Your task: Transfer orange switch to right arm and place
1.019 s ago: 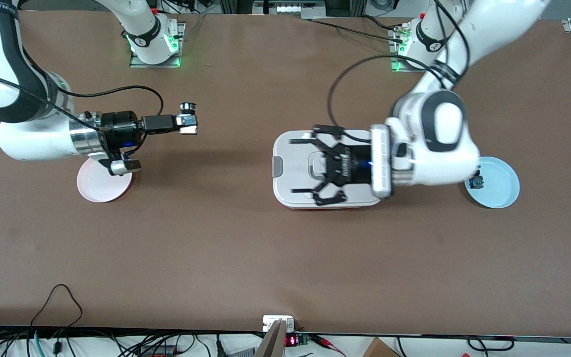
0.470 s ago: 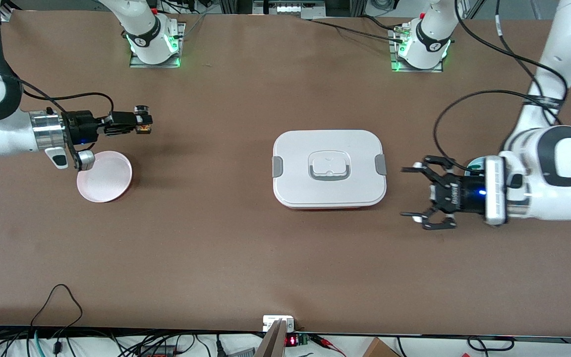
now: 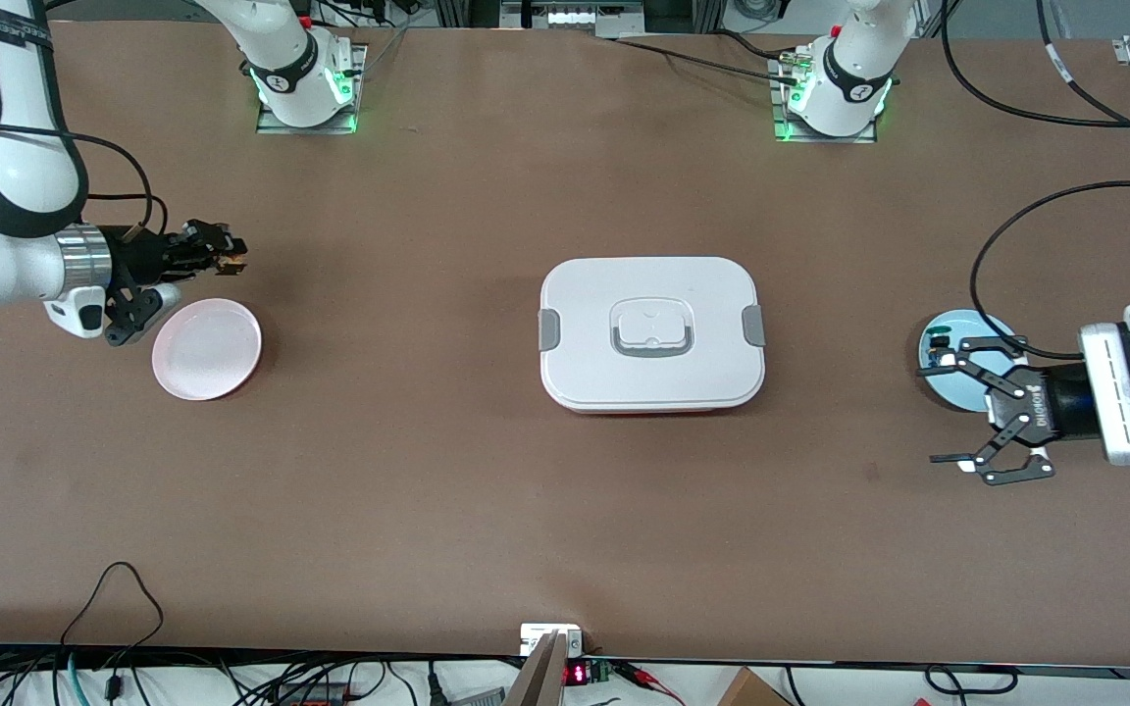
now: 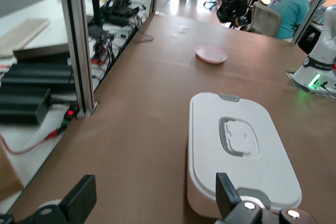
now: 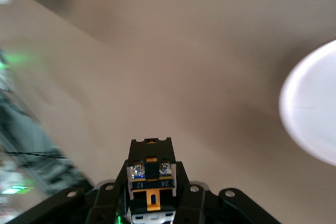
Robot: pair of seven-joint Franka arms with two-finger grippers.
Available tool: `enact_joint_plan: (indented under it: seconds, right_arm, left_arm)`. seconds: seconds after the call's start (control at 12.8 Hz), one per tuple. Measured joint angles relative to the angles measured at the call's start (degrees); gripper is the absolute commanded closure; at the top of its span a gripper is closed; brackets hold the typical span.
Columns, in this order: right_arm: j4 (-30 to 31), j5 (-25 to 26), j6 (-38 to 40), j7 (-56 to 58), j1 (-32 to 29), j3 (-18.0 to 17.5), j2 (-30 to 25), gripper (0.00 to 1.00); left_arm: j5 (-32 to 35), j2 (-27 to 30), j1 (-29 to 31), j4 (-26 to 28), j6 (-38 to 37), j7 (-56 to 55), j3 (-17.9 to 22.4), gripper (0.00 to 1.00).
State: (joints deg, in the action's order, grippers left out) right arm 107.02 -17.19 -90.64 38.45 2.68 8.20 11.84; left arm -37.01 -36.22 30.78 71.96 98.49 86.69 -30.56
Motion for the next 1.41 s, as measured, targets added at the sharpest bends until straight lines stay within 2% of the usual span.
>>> enact_joint_plan:
  seconds: [0.16,0.39,0.63,0.86,1.18,1.41]
  right_arm:
    - [0.32,5.2,-3.12,2.18,0.82,-0.12,0.28,0.95]
    - [1.05,11.92,-8.74,5.87,1.93,-0.22,0.97,0.94]
    - [4.65,16.29,-18.66,16.45,1.44,-0.12,1.66,0.94]
    - [7.21,18.64,-27.47,27.69,0.16,0.13,2.91,0.94]
    - [11.72,20.68,-36.29,32.61,-0.2,0.14,3.66,0.94]
    - [15.48,20.75,-43.12,34.24,-0.31,0.14,3.97,0.94]
  left_arm:
    - [8.53,1.93,0.76,-1.29,-0.32,-8.76,-0.08,0.0]
    - [19.8,8.7,0.74,-1.89,-0.88,-18.65,-0.18,0.0]
    - [29.07,15.39,0.64,-1.81,-5.5,-29.54,-0.47,0.0]
    - [32.77,18.52,0.23,-1.33,-8.89,-37.68,-0.84,0.0]
    - [36.74,19.72,-2.18,-1.25,-12.28,-49.19,-1.32,0.0]
    - [37.2,22.86,-5.07,0.48,-14.0,-57.83,-0.69,0.0]
